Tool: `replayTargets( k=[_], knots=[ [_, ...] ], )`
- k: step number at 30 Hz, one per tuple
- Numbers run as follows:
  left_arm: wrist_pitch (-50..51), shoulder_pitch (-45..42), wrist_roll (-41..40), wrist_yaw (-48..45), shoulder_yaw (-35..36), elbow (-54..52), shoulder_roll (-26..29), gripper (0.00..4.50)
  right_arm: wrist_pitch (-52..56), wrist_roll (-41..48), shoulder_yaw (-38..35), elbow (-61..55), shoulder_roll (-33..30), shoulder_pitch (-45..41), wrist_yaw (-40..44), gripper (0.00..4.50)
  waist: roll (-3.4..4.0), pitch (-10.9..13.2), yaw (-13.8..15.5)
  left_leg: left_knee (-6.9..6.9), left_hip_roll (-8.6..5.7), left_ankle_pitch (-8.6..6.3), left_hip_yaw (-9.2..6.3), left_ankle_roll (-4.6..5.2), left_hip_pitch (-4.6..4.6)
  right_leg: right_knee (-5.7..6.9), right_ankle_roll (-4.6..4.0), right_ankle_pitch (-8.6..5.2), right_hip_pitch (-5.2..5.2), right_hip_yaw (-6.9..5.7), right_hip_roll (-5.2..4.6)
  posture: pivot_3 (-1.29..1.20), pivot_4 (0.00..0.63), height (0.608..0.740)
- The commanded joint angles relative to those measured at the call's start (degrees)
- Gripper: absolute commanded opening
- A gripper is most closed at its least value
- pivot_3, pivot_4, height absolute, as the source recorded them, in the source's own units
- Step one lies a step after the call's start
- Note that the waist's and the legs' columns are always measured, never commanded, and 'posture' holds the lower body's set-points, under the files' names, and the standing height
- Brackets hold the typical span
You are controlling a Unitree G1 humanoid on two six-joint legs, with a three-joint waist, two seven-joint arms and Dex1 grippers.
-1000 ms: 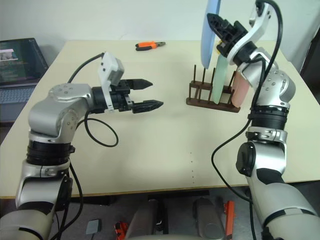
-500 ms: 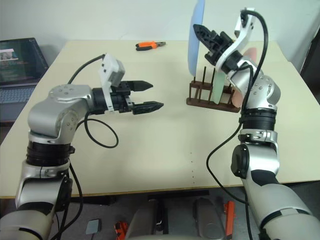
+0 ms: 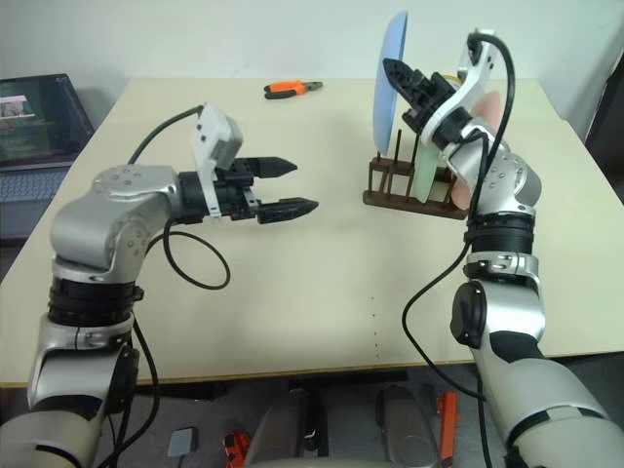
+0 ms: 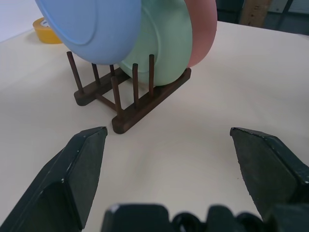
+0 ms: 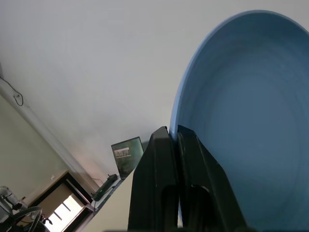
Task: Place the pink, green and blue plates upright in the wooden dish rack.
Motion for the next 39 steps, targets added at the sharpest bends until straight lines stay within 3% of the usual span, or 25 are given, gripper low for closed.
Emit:
replayTargets(
  k=[1, 16, 19, 30, 39],
  knots=[
    [0.1, -0.5, -0.7, 0.0, 0.7, -2.4, 0.9, 4.50, -0.9, 0.8, -0.6, -1.4, 0.1, -0.1, 0.5, 0.02, 0.00, 0.0, 0.0, 0.00, 0.00, 0.00, 0.00, 0.00, 0.00, 0.00, 0.00, 0.00, 0.00, 0.01, 0.00, 0.00, 0.150, 0.740],
    [0.2, -1.0, -0.5, -0.1, 0.2, -2.1, 1.0, 4.50, 0.5, 1.1, -0.7, -3.2, 0.8, 1.7, -1.7, 0.02, 0.00, 0.0, 0.0, 0.00, 0.00, 0.00, 0.01, 0.00, 0.00, 0.00, 0.00, 0.00, 0.00, 0.01, 0.00, 0.00, 0.150, 0.740],
    [0.2, -1.0, -0.5, 0.0, 0.2, -2.1, 0.9, 4.50, 0.1, 0.6, -0.3, -3.5, 0.7, 1.9, -2.0, 0.64, 0.00, 0.0, 0.0, 0.00, 0.00, 0.00, 0.00, 0.00, 0.00, 0.00, 0.00, 0.00, 0.00, 0.01, 0.00, 0.00, 0.150, 0.740],
    [-0.7, -1.2, -0.1, -0.2, 0.1, -1.5, 1.0, 4.50, 0.2, -3.0, 5.9, -10.6, -2.0, 3.3, 1.3, 4.45, 0.01, 0.0, 0.0, -0.02, -0.01, 0.00, 0.00, 0.00, 0.00, -0.02, 0.00, 0.00, -0.01, 0.00, 0.00, 0.00, 0.150, 0.740],
    [-1.5, -0.8, -0.1, -0.2, 0.4, -1.3, 1.4, 4.50, 2.6, -6.2, 10.9, -17.1, -6.9, 4.4, 3.5, 4.45, 0.01, 0.0, 0.0, -0.01, -0.01, 0.00, -0.01, 0.00, 0.00, -0.01, 0.00, -0.01, -0.01, 0.00, 0.00, 0.00, 0.150, 0.740]
  ],
)
